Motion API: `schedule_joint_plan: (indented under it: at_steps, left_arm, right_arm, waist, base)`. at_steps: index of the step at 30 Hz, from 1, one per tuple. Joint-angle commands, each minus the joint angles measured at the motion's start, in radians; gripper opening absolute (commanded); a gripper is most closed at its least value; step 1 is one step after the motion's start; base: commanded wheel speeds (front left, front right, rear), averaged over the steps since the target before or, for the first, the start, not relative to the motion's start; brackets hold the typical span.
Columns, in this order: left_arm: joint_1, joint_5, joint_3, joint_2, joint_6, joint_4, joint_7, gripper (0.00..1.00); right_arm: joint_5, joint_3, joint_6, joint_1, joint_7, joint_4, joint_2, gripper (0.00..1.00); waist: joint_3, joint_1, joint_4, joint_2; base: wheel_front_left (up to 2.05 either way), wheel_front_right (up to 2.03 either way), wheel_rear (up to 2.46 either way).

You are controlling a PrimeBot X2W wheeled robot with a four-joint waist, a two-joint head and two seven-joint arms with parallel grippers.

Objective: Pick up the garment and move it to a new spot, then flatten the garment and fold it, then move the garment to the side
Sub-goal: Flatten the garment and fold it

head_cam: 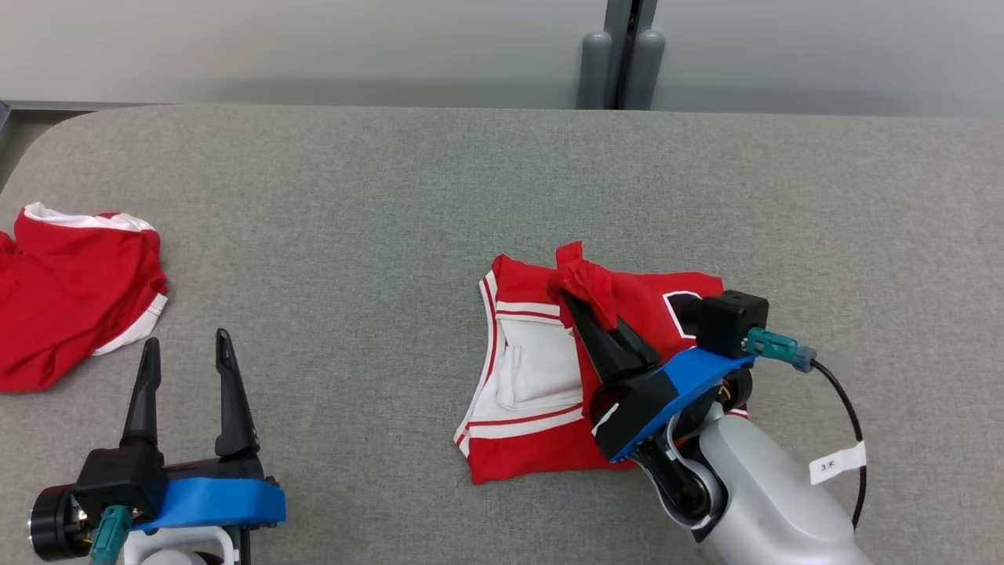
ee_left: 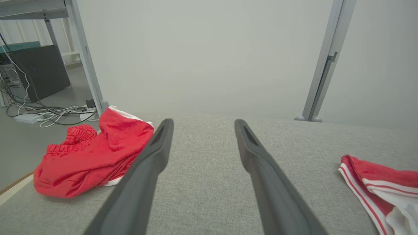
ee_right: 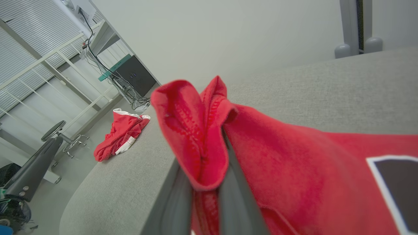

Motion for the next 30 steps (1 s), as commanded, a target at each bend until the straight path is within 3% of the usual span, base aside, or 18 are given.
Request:
schedule_joint_plan:
  at_steps: [1, 11, 12, 17, 20, 30]
  left_arm:
    - [-0.005, -0.004, -0.008, -0.002, 0.008, 0.002, -0.003, 1.00]
    - [-0.026, -0.018, -0.016, -0.002, -0.003, 0.024, -0.003, 1.00]
    - [-0.027, -0.018, -0.017, -0.002, -0.003, 0.025, -0.002, 1.00]
    - [-0.024, -0.017, -0.004, -0.002, -0.005, 0.028, -0.003, 1.00]
    - [-0.013, -0.011, 0.006, -0.002, -0.002, 0.024, -0.003, 1.00]
    - [0.006, 0.007, 0.029, -0.002, -0.008, 0.009, -0.003, 1.00]
  right_arm:
    - [0.019, 0.027, 0.000, -0.029, -0.020, 0.020, -0.001, 0.00]
    - [0.070, 0.136, 0.000, -0.122, -0.091, 0.150, -0.002, 0.00]
    - [0.077, 0.152, 0.000, -0.128, -0.088, 0.171, -0.001, 0.99]
    - [0.073, 0.188, 0.000, -0.160, -0.108, 0.212, -0.002, 1.00]
    - [0.003, 0.176, 0.000, -0.178, -0.114, 0.219, -0.002, 1.00]
    - [-0.235, -0.115, 0.000, -0.036, -0.114, -0.018, -0.094, 1.00]
  waist:
    - [0.001, -0.0001, 0.007, -0.0001]
    - [0.008, -0.0001, 0.027, -0.0001]
    - [0.009, -0.0001, 0.028, -0.0001]
    - [0.007, -0.0001, 0.018, -0.0001]
    - [0.000, -0.0001, 0.001, -0.0001]
    - [-0.032, -0.0001, -0.056, -0.0001]
  base:
    - [0.00, 0.00, 0.00]
    - [0.00, 0.00, 0.00]
    - [0.00, 0.00, 0.00]
    - [0.00, 0.00, 0.00]
    - [0.00, 0.00, 0.00]
    - [0.00, 0.00, 0.00]
